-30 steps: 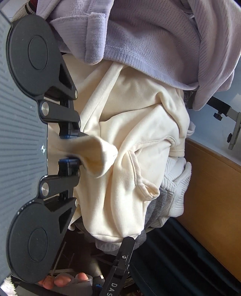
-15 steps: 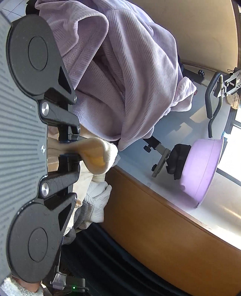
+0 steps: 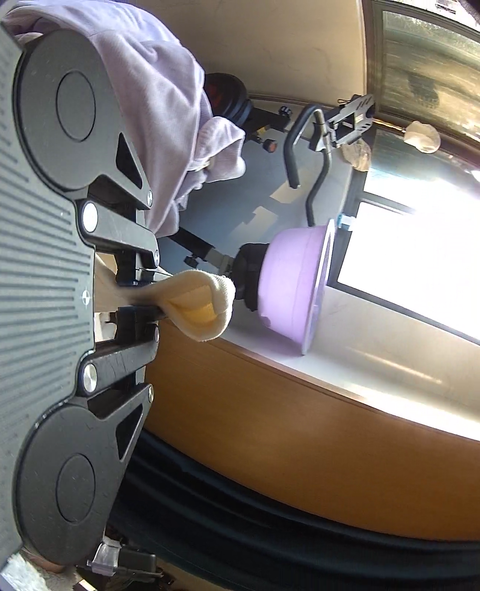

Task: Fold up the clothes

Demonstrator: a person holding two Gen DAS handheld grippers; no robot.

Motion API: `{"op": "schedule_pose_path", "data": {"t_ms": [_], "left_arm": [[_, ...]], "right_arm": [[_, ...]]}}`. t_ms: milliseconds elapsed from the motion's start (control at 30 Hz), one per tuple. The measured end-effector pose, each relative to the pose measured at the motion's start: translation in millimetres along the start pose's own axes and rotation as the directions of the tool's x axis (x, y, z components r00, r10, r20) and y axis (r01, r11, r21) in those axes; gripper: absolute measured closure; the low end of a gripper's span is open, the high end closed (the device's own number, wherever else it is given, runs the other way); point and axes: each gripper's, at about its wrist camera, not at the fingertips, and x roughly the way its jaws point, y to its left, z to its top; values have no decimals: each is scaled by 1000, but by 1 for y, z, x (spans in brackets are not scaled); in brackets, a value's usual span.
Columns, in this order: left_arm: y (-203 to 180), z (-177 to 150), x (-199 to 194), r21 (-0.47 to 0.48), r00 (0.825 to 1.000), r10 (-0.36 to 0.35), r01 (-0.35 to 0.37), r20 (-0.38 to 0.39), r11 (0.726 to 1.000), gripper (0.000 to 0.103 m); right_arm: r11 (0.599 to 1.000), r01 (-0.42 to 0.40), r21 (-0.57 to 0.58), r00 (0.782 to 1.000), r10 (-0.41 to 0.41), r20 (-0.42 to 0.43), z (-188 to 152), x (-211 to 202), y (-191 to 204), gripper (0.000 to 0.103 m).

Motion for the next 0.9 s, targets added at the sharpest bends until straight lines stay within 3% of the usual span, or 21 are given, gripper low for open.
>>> {"op": "schedule_pose_path", "data": {"t_ms": [167, 300, 400, 567, 633, 733, 800, 900], "left_arm": [[-6, 26, -20, -7, 995, -32, 33, 92, 999, 99], [-29, 26, -24, 58, 993, -81, 76, 82, 995, 99], [-40, 15, -15, 106, 997, -63, 58, 44, 993, 99], [-9, -28, 18, -28, 990, 3, -7, -139, 1000, 98], [9, -52, 30, -62, 973, 44, -60, -225, 996, 98], [29, -85, 51, -79, 932, 66, -100, -356, 992, 95], [38, -105, 65, -59, 900, 84, -120, -428, 991, 83], [41, -124, 81, -27, 877, 88, -114, -472, 993, 43]], "right_arm": [[1000, 0, 6, 971, -2, 239, 46, -37, -3, 93], [998, 9, 59, 951, -27, 309, 64, -46, -18, 93], [1000, 17, 19, 967, -21, 253, 56, -33, -26, 93], [999, 31, -27, 996, -29, 79, 15, -3, -34, 92], [997, 63, -52, 998, -63, 6, -4, 9, -37, 92], [994, 85, -64, 990, -92, -110, -24, 21, -42, 92], [994, 100, -52, 981, -107, -162, -34, 27, -46, 91], [991, 119, -52, 971, -128, -203, -47, 30, -37, 90]]}}
